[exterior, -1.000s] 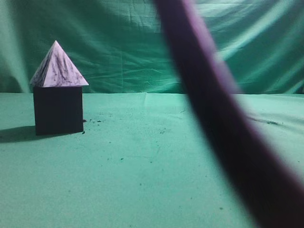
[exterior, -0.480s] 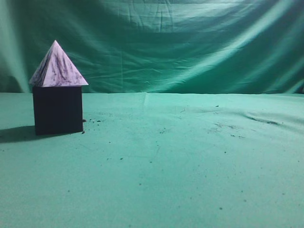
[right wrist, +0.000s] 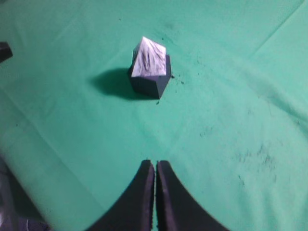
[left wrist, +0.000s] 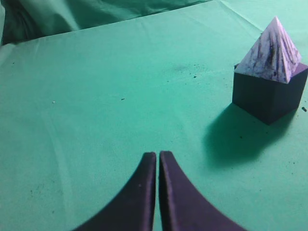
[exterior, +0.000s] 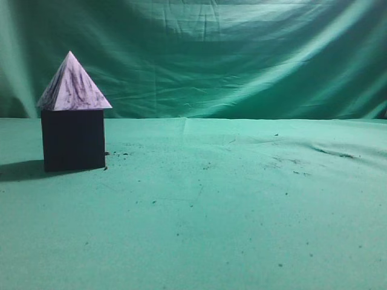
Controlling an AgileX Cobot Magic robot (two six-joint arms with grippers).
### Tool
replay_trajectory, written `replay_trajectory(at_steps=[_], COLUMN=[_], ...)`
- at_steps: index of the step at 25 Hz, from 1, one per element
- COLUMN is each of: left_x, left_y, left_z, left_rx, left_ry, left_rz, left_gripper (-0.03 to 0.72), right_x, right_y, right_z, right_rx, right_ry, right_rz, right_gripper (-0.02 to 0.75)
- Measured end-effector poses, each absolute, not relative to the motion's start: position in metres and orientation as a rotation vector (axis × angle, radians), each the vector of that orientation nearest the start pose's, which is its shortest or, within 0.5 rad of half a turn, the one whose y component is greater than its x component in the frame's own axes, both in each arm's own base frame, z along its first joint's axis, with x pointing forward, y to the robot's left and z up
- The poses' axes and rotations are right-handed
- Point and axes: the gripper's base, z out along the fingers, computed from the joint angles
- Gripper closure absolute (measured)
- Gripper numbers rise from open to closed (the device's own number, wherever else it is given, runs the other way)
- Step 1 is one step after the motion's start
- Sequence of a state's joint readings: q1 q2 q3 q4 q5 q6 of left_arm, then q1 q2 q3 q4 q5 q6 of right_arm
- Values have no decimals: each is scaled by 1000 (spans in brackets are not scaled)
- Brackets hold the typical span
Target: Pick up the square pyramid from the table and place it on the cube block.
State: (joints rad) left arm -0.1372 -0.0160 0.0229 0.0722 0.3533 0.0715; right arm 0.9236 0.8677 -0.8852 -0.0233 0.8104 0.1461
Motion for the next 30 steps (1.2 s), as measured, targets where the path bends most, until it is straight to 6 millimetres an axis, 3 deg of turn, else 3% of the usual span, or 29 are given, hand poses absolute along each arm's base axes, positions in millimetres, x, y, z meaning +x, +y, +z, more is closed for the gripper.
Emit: replay_trajectory(at_steps=[5,11,18,24,30], left_x=[53,53,53,53,53], left_y=[-5,-5,-5,-5,-5], left_z=[175,175,175,175,175], left_rx=[237,237,237,237,237], left_ry=[1828,1828,1828,1828,1828], left_rz=[24,24,24,24,24], left_gripper=[688,688,688,688,688], right_x=[83,78,70,51,36], right_y=[104,89,50,18,3], right_z=[359,356,329,307,276], right_rx=[-889,-873,-631,-395,-236], right_ry=[2117,2006,1825,1741,1635], right_rz=[505,467,388,257,117], right_gripper=[738,738,738,738,738])
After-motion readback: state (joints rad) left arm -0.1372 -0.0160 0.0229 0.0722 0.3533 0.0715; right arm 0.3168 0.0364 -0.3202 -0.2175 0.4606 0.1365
